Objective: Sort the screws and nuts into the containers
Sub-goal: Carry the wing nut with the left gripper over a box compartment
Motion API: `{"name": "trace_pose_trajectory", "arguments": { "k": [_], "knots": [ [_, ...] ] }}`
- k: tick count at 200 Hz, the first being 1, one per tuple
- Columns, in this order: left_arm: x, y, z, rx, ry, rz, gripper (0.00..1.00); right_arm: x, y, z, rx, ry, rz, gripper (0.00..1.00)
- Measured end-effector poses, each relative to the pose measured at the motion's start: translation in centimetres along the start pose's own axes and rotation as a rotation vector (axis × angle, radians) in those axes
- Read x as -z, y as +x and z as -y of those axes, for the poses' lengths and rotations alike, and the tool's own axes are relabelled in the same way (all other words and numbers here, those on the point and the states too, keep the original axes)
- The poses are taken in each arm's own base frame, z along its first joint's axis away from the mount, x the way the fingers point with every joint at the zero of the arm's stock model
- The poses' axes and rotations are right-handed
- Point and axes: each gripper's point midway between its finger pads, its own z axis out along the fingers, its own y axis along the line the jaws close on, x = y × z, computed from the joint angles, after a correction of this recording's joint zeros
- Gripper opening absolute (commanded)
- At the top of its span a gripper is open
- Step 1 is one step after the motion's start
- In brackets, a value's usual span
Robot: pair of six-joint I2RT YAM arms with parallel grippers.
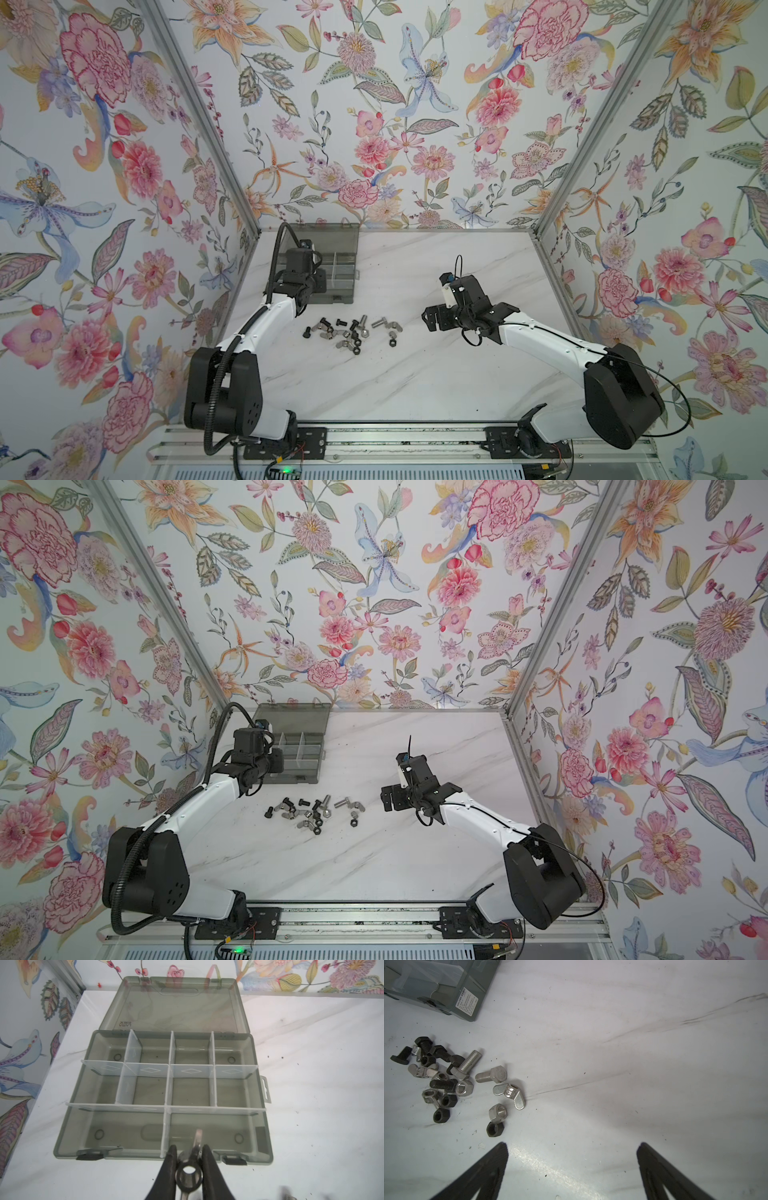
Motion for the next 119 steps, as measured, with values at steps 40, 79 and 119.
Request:
{"name": "trace_pose_trajectory", "arguments": {
  "k": [40,79,119],
  "knots": [
    [-3.3,-2.8,-4.2,0.043,-0.052,-0.005,0.0,0.0,0.1,-0.4,0.001,-0.009,-0.003,0.99],
    [-7.0,-2.5,-9.2,0.108,-0.093,-0.055,0.0,0.1,0.0,-0.7,0.005,-0.011,-0.011,0.99],
    [-9.1,-1.4,-11.1,0.125,-0.115,-0.111,0.0,-0.5,-1.0,-1.2,0.009,-0.016,-0.015,0.99]
  ]
}}
